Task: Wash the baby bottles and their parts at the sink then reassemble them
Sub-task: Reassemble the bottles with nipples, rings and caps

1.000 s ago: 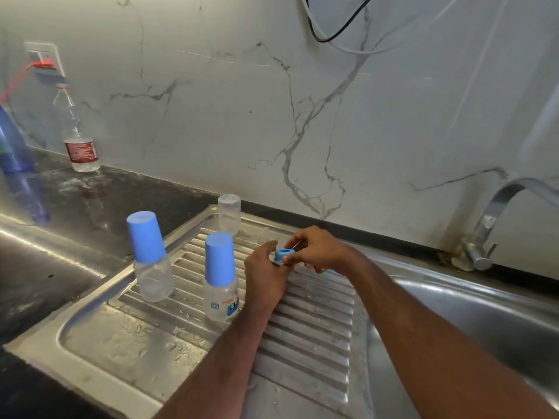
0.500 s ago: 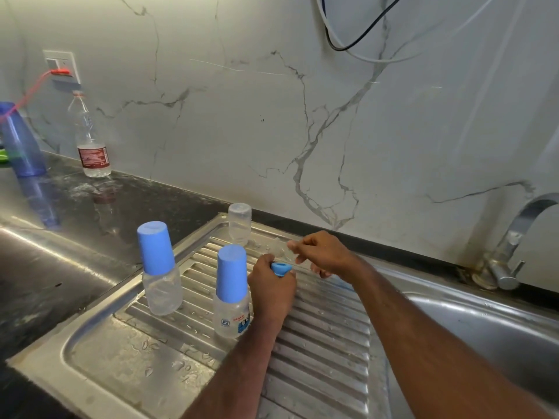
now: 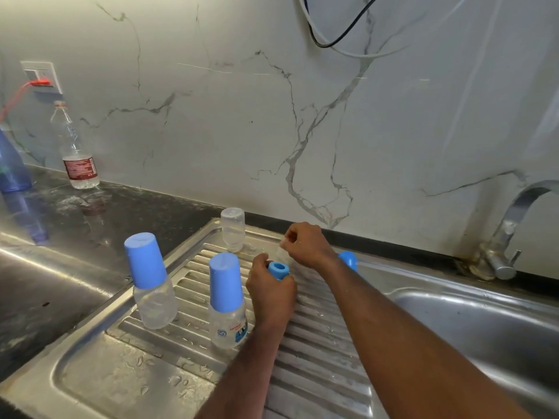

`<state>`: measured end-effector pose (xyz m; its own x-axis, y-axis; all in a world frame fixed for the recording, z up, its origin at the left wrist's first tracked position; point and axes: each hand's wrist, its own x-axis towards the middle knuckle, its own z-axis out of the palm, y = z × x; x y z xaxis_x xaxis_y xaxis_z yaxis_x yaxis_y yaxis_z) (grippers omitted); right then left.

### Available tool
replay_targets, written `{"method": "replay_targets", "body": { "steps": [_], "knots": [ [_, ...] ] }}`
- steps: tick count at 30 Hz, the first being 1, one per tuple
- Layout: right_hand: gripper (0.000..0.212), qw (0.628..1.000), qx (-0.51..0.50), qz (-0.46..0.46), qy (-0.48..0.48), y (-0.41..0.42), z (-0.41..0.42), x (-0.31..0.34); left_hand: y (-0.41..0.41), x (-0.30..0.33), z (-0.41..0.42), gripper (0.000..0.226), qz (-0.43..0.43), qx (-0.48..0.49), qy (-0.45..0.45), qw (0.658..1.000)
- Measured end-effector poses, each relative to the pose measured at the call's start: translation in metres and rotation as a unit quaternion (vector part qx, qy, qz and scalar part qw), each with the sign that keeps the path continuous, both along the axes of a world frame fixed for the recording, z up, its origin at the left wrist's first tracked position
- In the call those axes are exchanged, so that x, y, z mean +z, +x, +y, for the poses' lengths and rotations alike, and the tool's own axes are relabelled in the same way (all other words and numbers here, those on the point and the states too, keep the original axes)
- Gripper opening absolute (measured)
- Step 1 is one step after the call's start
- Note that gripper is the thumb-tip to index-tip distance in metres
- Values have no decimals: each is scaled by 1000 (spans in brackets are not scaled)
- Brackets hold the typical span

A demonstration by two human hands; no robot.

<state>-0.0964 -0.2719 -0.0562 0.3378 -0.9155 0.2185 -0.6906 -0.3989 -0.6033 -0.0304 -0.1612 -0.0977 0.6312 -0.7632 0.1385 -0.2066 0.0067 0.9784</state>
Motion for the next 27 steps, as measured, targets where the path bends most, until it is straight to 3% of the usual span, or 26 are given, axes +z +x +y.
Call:
{"method": "replay_targets", "body": {
  "steps": [3, 5, 7, 9, 12, 19, 23, 27],
  "knots": [
    [5, 998, -54, -30, -28, -29, 27, 8, -1, 0, -2, 47, 30, -17, -14, 999],
    [3, 992, -96, -66, -55, -51, 50, 8, -1, 1, -4, 29, 113, -54, -29, 992],
    [6, 986, -116, -88, -82, -69, 73, 5, -3, 5, -2, 12, 267, -115, -58, 955],
    [11, 985, -99, -120, -74, -83, 97, -2, -6, 8, 4, 10, 375, -170, -89, 907],
    [19, 975, -85, -203, -9, -91, 126, -18, -7, 7, 10, 14, 343, -244, -90, 902],
    [6, 893, -115, -421, 111, -100, 145, -20, -20, 7, 24, 40, 195, -378, -78, 902],
    [13, 833, -84, -511, 195, -108, 150, -14, -21, 3, 21, 39, 113, -379, -67, 916],
    [19, 787, -123, -567, 208, -120, 142, -19, -25, 4, 20, 44, 56, -371, -77, 924]
  ]
}}
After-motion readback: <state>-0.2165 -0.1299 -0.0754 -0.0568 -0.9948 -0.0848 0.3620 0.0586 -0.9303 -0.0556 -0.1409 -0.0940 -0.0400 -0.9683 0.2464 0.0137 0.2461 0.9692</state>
